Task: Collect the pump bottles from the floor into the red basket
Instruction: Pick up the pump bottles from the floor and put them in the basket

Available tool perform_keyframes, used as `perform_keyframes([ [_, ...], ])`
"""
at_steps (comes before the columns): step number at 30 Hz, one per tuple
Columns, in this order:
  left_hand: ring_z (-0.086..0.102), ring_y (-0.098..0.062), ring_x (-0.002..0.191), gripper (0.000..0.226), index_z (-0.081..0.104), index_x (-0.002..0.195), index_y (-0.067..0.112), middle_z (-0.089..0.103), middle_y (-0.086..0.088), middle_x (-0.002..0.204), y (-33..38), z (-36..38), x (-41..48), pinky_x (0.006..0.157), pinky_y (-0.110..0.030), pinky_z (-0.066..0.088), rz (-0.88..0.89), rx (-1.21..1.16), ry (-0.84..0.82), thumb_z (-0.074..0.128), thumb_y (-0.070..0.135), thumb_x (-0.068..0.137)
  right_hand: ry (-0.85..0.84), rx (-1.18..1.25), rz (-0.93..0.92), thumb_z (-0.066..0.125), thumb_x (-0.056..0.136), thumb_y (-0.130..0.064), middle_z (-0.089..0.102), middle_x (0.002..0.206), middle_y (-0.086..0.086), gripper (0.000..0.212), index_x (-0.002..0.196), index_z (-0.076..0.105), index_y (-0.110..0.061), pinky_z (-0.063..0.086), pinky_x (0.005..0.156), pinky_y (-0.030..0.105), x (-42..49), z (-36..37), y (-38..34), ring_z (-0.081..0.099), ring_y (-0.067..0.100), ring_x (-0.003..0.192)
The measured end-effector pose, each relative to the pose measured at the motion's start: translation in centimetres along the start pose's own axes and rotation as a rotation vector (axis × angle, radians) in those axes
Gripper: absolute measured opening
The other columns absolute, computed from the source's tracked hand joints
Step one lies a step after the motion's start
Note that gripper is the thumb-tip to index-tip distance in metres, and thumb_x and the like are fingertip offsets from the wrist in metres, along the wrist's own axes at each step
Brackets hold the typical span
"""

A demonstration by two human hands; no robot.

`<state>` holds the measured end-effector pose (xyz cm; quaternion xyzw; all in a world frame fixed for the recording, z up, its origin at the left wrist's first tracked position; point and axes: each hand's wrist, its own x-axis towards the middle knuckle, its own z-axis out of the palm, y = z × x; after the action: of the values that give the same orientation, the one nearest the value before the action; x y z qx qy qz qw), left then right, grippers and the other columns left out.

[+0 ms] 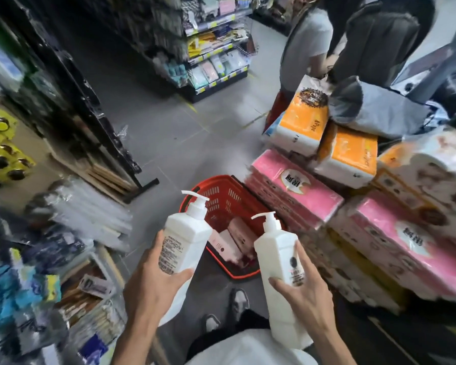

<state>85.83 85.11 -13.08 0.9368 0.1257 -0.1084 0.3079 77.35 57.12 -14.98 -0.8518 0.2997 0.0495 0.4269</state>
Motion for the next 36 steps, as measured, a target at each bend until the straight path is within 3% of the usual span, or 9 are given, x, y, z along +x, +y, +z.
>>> perform_keyframes([
  [4,0.062,-0.027,0.114,0.105,0.028,0.156,0.045,0.061,0.007,0.138,1.8,0.1,3.3,0.081,-0.037,0.046,0.056,-0.003,-0.053,0.088,0.043,0.070,0.105,0.080,0.024,0.072,0.064,-0.060,0.052,0.109,-0.019,0.101,0.149,0.017,-0.066,0.035,0.077,0.034,1.6,1.0,-1.1,0.050,-0.002,0.086],
  [8,0.062,-0.027,0.114,0.105,0.030,0.155,0.044,0.063,0.007,0.135,3.7,0.2,6.3,0.080,-0.035,0.042,0.086,-0.006,-0.081,0.089,0.040,0.069,0.176,0.101,0.039,0.084,0.077,-0.042,0.047,0.112,-0.017,0.102,0.145,0.011,-0.065,0.037,0.080,0.036,4.6,1.8,-2.1,0.049,0.008,0.095],
  [13,0.063,-0.027,0.112,0.106,0.026,0.154,0.049,0.063,0.008,0.133,5.6,0.2,10.2,0.082,-0.038,0.047,0.129,0.072,-0.102,0.087,0.047,0.067,0.219,0.089,0.039,0.083,0.077,-0.044,0.044,0.116,-0.021,0.104,0.147,0.009,-0.065,0.038,0.081,0.036,8.8,2.5,-3.2,0.048,0.007,0.099],
  [17,0.064,-0.028,0.109,0.108,0.028,0.155,0.047,0.066,0.006,0.131,6.4,0.5,13.4,0.080,-0.037,0.047,0.130,0.067,-0.100,0.088,0.047,0.065,0.217,0.061,0.020,0.084,0.076,-0.041,0.046,0.118,-0.022,0.103,0.152,0.018,-0.060,0.038,0.081,0.035,11.6,2.8,-4.4,0.050,0.007,0.099],
  [23,0.063,-0.025,0.109,0.114,0.022,0.155,0.051,0.064,0.006,0.131,6.8,0.5,18.5,0.086,-0.041,0.052,0.134,0.138,-0.203,0.088,0.050,0.063,0.267,0.055,0.112,0.084,0.075,-0.041,0.054,0.120,-0.016,0.102,0.154,0.020,-0.056,0.036,0.081,0.034,13.9,3.8,-6.3,0.053,0.008,0.099],
  [30,0.064,-0.026,0.111,0.112,0.016,0.152,0.056,0.063,0.012,0.134,8.3,-0.4,27.5,0.086,-0.042,0.054,0.314,0.256,-0.341,0.082,0.059,0.062,0.429,0.123,0.289,0.086,0.074,-0.038,0.059,0.129,-0.012,0.104,0.155,0.022,-0.054,0.042,0.085,0.039,14.7,7.8,-9.4,0.053,0.010,0.103],
  [36,0.062,-0.031,0.113,0.109,0.019,0.152,0.054,0.062,0.009,0.137,9.3,-1.1,34.7,0.090,-0.045,0.052,0.436,0.305,-0.401,0.084,0.053,0.065,0.485,0.140,0.383,0.087,0.074,-0.037,0.051,0.117,-0.019,0.105,0.155,0.021,-0.053,0.043,0.084,0.040,14.8,11.3,-12.5,0.053,0.010,0.100],
])
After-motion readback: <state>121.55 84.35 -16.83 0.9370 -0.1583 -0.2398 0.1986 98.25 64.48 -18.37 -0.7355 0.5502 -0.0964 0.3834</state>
